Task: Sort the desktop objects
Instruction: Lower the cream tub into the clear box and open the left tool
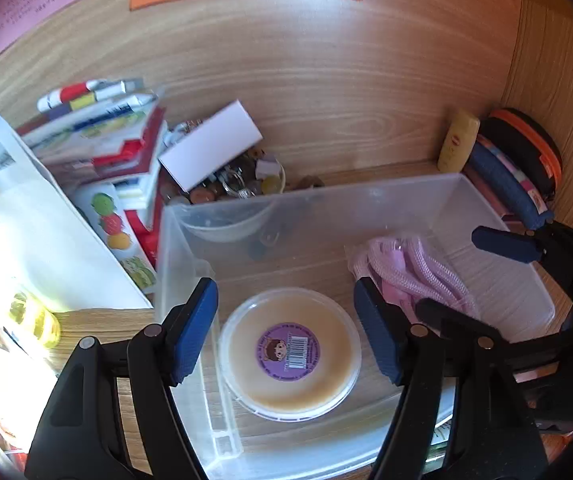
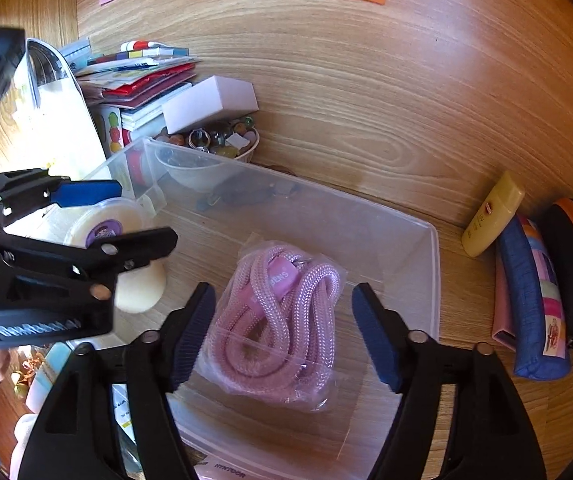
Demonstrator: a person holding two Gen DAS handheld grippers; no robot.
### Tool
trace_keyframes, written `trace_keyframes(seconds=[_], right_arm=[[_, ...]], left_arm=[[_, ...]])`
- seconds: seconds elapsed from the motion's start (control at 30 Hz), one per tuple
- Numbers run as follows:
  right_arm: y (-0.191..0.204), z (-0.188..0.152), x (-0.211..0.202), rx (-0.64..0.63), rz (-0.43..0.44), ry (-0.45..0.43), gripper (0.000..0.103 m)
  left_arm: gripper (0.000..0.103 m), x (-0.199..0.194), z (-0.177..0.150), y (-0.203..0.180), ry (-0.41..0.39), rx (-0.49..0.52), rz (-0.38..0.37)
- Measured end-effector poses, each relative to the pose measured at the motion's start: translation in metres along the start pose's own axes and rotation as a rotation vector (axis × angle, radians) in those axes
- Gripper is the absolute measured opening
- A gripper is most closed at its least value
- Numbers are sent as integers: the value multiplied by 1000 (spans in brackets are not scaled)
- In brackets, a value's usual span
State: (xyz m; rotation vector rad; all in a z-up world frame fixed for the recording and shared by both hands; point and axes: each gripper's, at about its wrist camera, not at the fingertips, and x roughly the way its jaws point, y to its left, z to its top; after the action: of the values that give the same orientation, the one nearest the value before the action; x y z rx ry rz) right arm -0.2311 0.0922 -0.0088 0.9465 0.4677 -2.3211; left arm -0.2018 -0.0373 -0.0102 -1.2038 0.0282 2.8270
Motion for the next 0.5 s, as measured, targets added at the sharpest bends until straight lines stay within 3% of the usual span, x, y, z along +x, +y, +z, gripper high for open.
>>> trace_keyframes(seconds=[0.23,0.5], right_arm=[[6,0,-9,-19,-26,-23,79],[8,-6,-34,-34,-52,-41,82]], left_arm=[[79,-24,4,3,-80,1,73],[85,-53,-6,20,-84,-3,120]])
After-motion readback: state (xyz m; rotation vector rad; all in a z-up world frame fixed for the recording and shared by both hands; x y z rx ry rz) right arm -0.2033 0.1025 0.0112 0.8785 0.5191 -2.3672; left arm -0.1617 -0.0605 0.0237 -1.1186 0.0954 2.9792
